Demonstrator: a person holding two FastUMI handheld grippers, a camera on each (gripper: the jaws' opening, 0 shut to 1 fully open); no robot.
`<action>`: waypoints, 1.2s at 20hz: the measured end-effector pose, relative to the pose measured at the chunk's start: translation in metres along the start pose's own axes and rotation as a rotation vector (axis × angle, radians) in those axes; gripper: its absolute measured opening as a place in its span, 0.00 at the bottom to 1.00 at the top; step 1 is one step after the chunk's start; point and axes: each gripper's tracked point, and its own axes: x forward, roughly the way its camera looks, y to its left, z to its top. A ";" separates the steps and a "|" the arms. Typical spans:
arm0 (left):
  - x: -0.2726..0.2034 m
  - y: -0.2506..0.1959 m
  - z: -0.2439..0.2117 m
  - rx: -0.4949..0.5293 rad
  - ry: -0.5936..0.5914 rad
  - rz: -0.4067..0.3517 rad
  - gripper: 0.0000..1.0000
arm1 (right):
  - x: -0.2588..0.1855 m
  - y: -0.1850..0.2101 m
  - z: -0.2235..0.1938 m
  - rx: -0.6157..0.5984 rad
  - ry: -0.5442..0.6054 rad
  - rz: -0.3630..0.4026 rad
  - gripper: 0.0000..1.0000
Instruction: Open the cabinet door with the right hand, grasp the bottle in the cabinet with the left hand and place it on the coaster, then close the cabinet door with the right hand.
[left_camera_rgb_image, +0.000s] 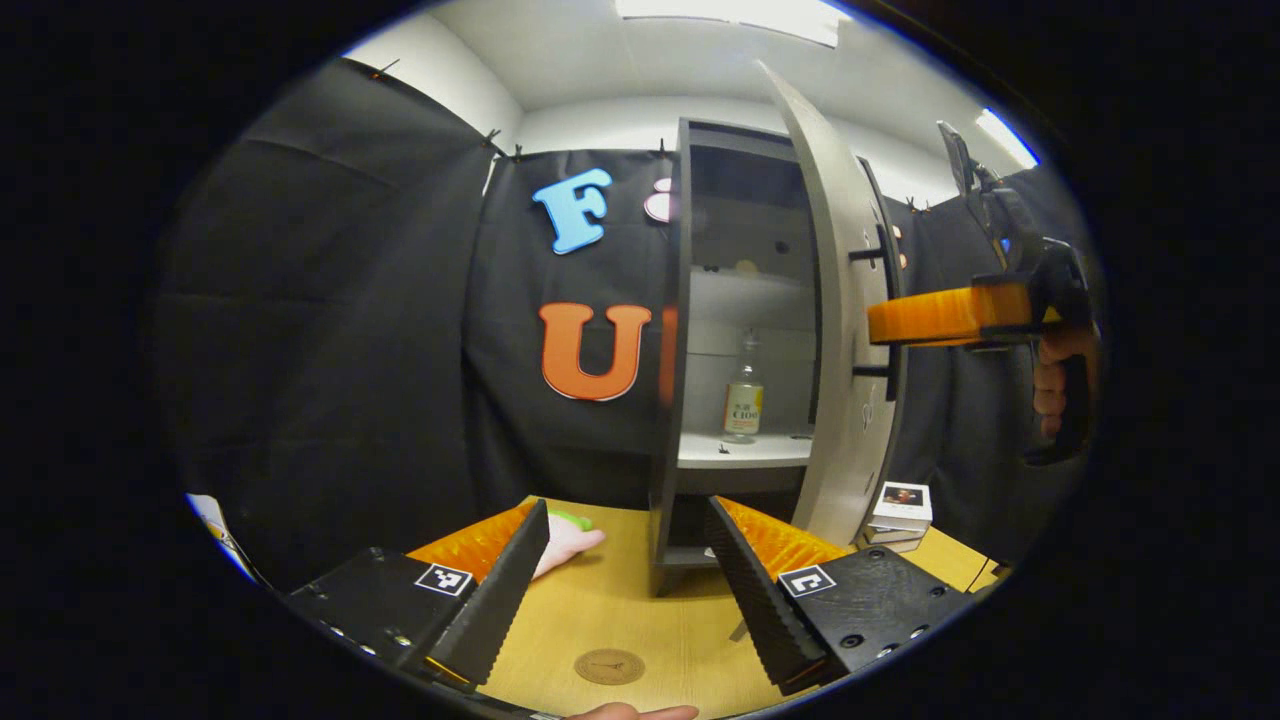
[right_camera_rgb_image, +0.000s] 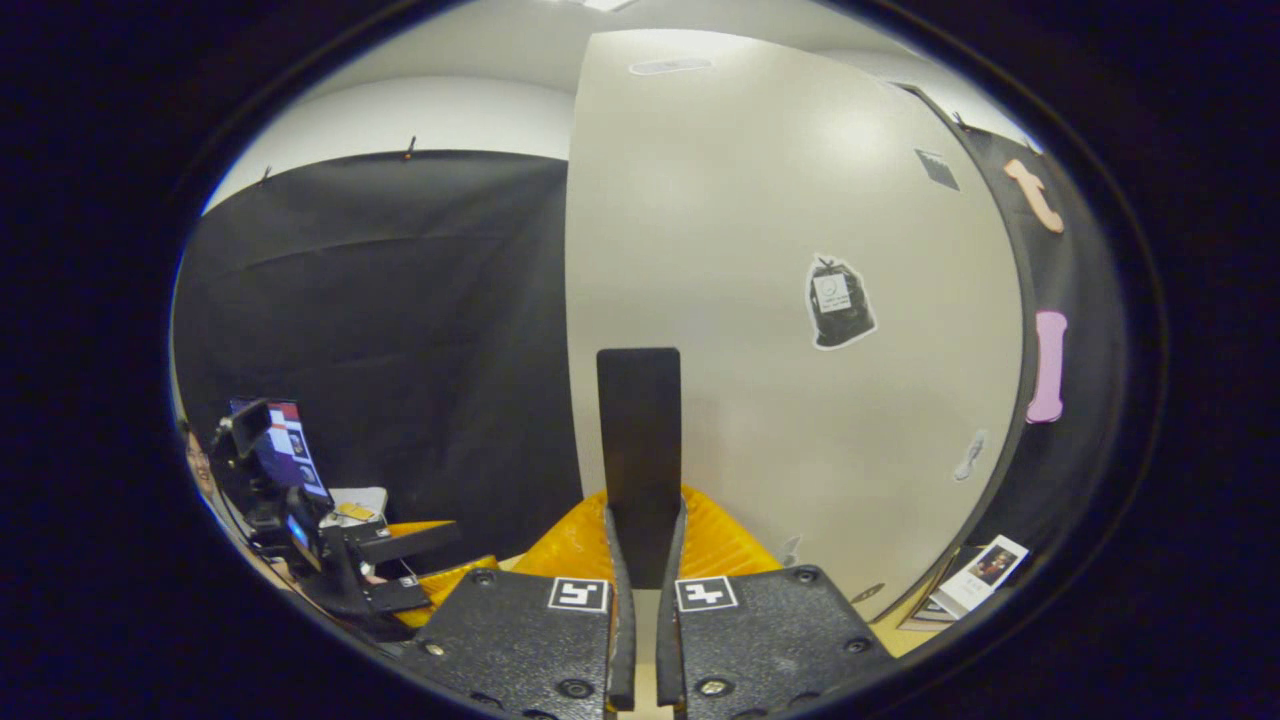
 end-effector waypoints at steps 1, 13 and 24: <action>0.006 -0.007 -0.004 0.001 0.008 -0.019 0.95 | -0.007 0.000 -0.001 0.005 0.004 -0.014 0.12; 0.136 -0.087 0.027 0.010 -0.011 -0.188 0.95 | -0.079 -0.026 -0.013 0.078 0.009 -0.282 0.10; 0.299 -0.146 0.061 0.025 -0.023 -0.130 0.96 | -0.164 -0.056 -0.013 0.119 0.007 -0.632 0.08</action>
